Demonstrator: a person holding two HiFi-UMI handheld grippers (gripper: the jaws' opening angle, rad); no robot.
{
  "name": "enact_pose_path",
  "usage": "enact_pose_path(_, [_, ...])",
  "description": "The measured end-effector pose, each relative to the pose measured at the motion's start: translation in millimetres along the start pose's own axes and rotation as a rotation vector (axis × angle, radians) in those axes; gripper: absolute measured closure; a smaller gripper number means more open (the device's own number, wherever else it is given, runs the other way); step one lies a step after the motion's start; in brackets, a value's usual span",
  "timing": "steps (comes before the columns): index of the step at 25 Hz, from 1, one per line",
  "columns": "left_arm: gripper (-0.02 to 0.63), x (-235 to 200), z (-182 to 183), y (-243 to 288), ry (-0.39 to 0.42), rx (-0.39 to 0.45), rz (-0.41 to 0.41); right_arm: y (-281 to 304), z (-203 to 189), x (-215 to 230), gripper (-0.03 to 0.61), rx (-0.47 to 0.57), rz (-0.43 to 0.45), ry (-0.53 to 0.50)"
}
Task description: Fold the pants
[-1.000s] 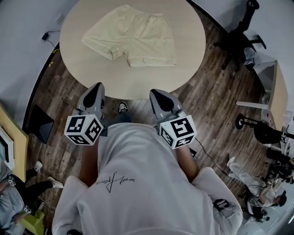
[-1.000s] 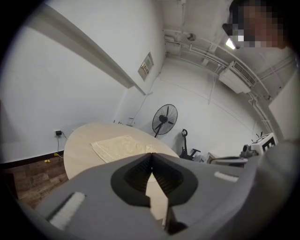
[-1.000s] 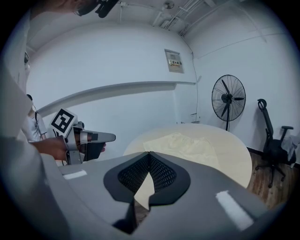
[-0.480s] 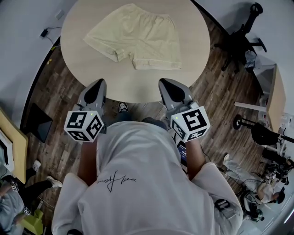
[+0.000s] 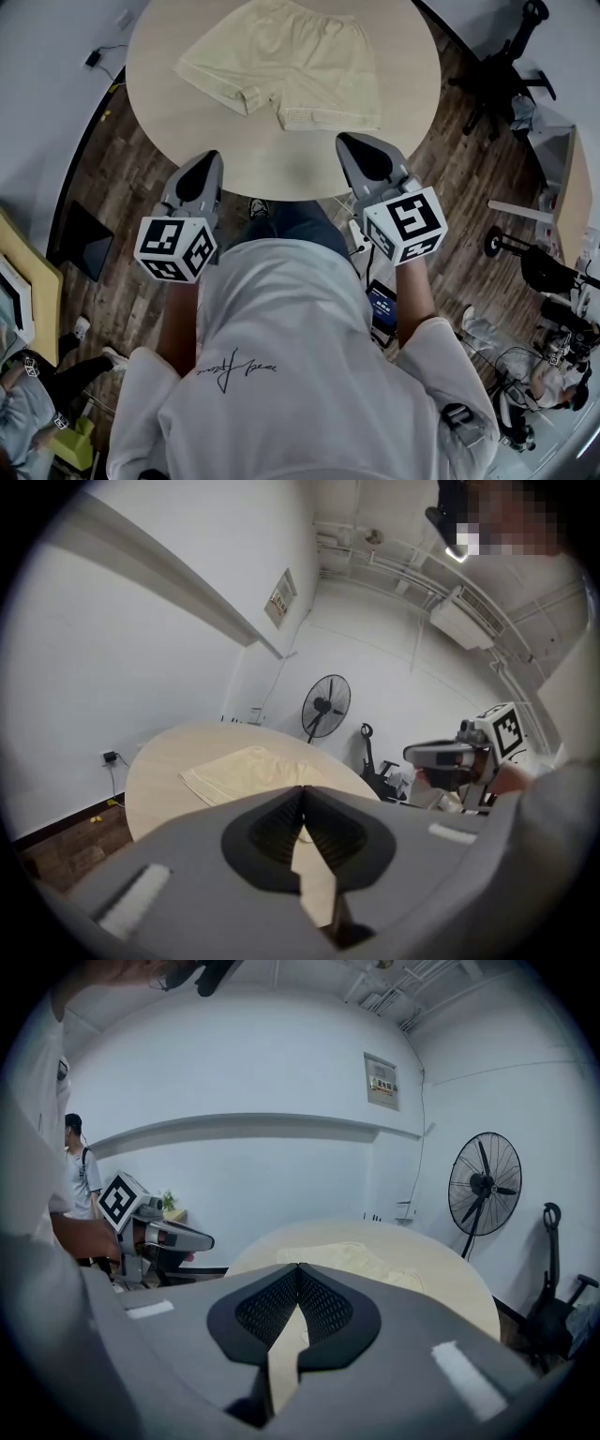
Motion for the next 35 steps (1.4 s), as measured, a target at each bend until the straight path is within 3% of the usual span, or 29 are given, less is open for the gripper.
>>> enact_pose_path(10, [0.589,-20.8,12.7,16.7,-0.032,0.018,0.092,35.2,17.0,40.6,0.58,-0.015,0.032,-0.05])
enact_pose_path(16, [0.589,-22.2,27.8,43.1,-0.018,0.029,0.101,52.2,27.2,73.5,0.58,-0.04,0.02,-0.074])
enact_pose_path(28, [0.589,-39.7,36.3,86.7,0.002,-0.034,0.161,109.4,38.7,123.9,0.58,-0.145,0.09,-0.179])
enact_pose_path(35, [0.589,-58.8,35.0,94.0,-0.03,-0.045,0.228,149.1,47.9,142.2,0.58,-0.169,0.136,-0.256])
Point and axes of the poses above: the fingertips, and each gripper's own axes: y forward along the fingers, x to its right, z out of its top, the point moved 8 cm from there along -y, backward along the fingers, and after that the axes turned 3 degrees about -x, right-handed, at the moved point
